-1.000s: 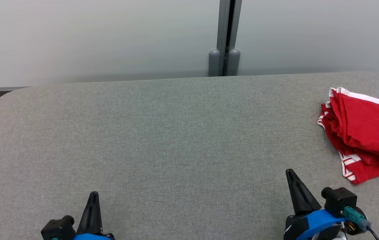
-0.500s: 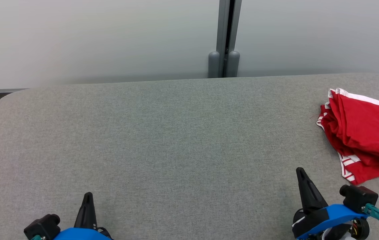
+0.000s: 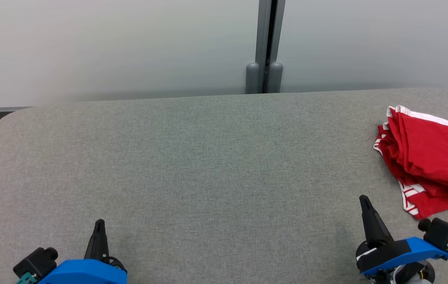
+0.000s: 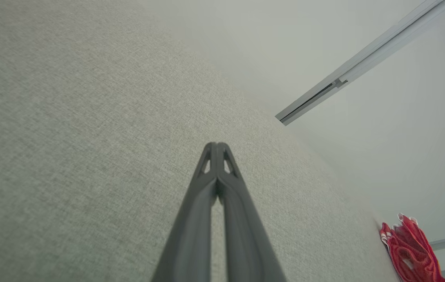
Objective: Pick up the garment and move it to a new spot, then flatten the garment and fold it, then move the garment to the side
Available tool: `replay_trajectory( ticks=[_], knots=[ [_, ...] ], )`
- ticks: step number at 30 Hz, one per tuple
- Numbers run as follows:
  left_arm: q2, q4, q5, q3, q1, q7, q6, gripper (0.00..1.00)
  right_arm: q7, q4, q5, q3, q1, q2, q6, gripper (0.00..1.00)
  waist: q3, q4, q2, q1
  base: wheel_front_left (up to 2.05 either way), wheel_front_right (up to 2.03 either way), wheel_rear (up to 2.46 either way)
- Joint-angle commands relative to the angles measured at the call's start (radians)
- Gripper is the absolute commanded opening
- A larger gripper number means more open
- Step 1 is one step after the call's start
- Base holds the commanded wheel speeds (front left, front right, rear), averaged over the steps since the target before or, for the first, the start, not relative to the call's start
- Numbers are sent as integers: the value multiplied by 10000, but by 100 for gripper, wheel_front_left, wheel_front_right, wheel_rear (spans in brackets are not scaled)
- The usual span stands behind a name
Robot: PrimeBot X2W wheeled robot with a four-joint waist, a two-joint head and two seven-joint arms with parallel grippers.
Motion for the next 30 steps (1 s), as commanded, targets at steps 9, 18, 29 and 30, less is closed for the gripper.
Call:
replay_trajectory(
  ticks=[9,18,29,30],
  knots=[
    [-114,-204,-1125,490,-425,348,-297,0,352,-296,1486,-238,-120,-11,1,0,-42,-6,0,-1,0,0,0],
    [-231,-239,-1996,807,-532,635,-497,0,633,-403,2627,-399,-125,-12,1,0,-82,-11,0,-1,0,0,0],
    [-380,-275,-2961,1156,-655,961,-714,0,938,-523,3897,-573,-131,-12,1,0,-131,-18,0,-1,0,0,0],
    [-394,-279,-3042,1186,-667,988,-736,0,963,-535,4012,-589,-132,-12,1,0,-135,-19,0,-1,0,0,0]
  ],
)
